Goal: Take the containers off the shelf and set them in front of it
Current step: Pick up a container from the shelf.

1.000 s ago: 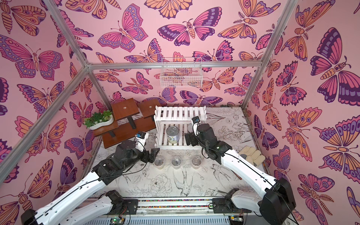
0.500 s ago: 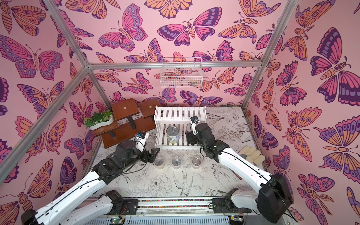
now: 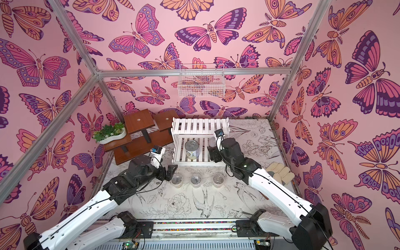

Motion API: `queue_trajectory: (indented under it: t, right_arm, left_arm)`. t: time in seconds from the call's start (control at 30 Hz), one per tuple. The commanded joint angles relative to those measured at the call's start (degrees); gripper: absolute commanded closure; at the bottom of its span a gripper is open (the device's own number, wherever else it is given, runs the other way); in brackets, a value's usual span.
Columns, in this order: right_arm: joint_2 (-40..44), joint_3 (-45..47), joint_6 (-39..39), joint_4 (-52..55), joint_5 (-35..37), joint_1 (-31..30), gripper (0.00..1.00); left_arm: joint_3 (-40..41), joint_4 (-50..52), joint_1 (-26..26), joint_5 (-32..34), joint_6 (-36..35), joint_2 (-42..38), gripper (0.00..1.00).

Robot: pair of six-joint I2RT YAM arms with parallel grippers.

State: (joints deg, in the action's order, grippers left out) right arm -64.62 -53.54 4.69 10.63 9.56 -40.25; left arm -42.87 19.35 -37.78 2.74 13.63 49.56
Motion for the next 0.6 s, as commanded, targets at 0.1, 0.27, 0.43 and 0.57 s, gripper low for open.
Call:
queue_trajectory:
  t: [0.1, 0.27, 0.43, 0.57]
  right_arm:
    - [5.53, -0.65, 1.10, 5.00, -0.18, -3.53, 0.31]
    - [10.87, 0.39, 1.24, 9.11, 2.36, -8.02, 0.31]
    - [16.92, 2.43, 2.46, 13.14, 4.83, -12.83, 0.31]
    - [20.77, 5.33, 4.01, 14.97, 7.41, -17.67, 0.31]
  left_arm:
    - [-0.77, 0.39, 0.42, -0.48, 0.42, 0.91, 0.00]
    - [-0.82, 0.25, 0.39, -0.71, 0.43, 1.47, 0.00]
    - [-0.81, 0.03, 0.42, -0.54, 0.28, 1.66, 0.00]
    - [-0.76, -0.09, 0.43, -0.46, 0.27, 1.60, 0.00]
